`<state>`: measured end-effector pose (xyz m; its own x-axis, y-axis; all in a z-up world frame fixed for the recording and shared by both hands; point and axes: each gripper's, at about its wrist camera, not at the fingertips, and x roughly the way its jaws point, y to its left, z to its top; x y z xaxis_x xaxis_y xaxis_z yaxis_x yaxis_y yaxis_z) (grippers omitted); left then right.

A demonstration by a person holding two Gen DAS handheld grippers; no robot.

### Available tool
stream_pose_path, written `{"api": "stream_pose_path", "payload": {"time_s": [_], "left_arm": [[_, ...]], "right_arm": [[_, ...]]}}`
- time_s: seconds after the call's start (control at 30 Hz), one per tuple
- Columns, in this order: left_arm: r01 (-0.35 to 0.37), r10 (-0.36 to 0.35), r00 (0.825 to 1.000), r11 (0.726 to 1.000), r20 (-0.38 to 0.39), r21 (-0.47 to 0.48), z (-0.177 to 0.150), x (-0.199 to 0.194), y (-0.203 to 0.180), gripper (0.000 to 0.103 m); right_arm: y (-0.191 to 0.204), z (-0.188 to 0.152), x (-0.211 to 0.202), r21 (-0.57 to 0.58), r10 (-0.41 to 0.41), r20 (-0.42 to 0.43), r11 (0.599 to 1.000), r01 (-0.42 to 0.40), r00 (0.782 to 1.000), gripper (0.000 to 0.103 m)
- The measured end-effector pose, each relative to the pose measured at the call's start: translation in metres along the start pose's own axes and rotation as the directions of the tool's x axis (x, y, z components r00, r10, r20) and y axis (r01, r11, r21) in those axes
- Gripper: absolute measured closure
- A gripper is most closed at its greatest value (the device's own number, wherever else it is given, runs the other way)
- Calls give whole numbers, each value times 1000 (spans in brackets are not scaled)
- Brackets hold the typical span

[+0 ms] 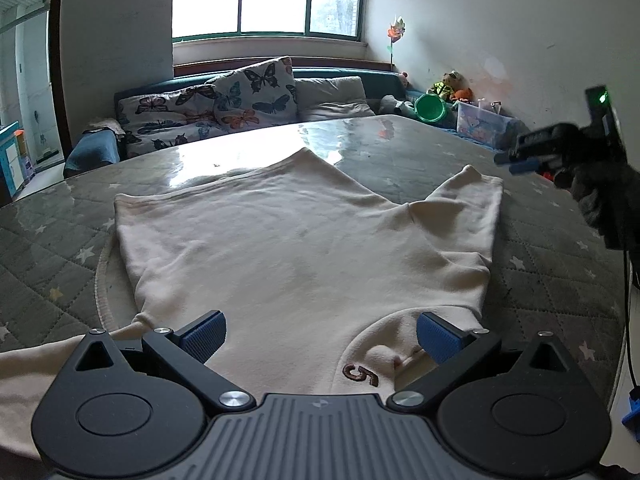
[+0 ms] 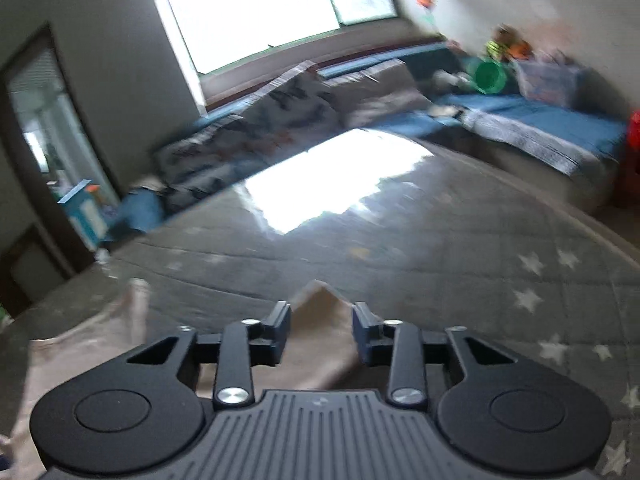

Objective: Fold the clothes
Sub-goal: 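Lift the sleeve with the right gripper and fold it across the sweatshirt body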

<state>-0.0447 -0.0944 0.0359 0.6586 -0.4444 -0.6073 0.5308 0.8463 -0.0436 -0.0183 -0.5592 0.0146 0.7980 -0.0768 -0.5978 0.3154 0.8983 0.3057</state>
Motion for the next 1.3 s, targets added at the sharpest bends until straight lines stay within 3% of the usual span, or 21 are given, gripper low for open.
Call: {"api": "stream_pose_path", "payload": {"time_s": [0.17,0.37,0.47,0.53,0.8,1.07,1.3], "left_arm": [[4,-4,1000,1000,-12,8,0,5,-2,0],[4,-4,1000,1000,-18,6,0,7,-2,0],[5,-5,1000,1000,-17,6,0,7,-2,0],[5,-4,1000,1000,-16,5,0,6,-2,0],[-7,7,1000,1000,-6,-5,-2,2,3,0],[26,-26,1000,1000,11,-11,-1,-3,-1,0],[48,-48,999,999,26,-4,2,-1,-7,0]], "right_arm": [[-8,-6,23,16,-48,-28,999,48,998,62],[8,-9,39,-45,-65,-18,997,64,998,62],[17,-11,40,-70,-52,-29,996,50,998,87],[19,-11,37,-59,-35,-31,998,34,999,93],[30,-8,-4,35,161,-3,986,-161,987,94],[61,-13,-47,82,393,-30,917,-390,919,94],[120,-27,-52,58,563,-117,826,-561,818,94]]}}
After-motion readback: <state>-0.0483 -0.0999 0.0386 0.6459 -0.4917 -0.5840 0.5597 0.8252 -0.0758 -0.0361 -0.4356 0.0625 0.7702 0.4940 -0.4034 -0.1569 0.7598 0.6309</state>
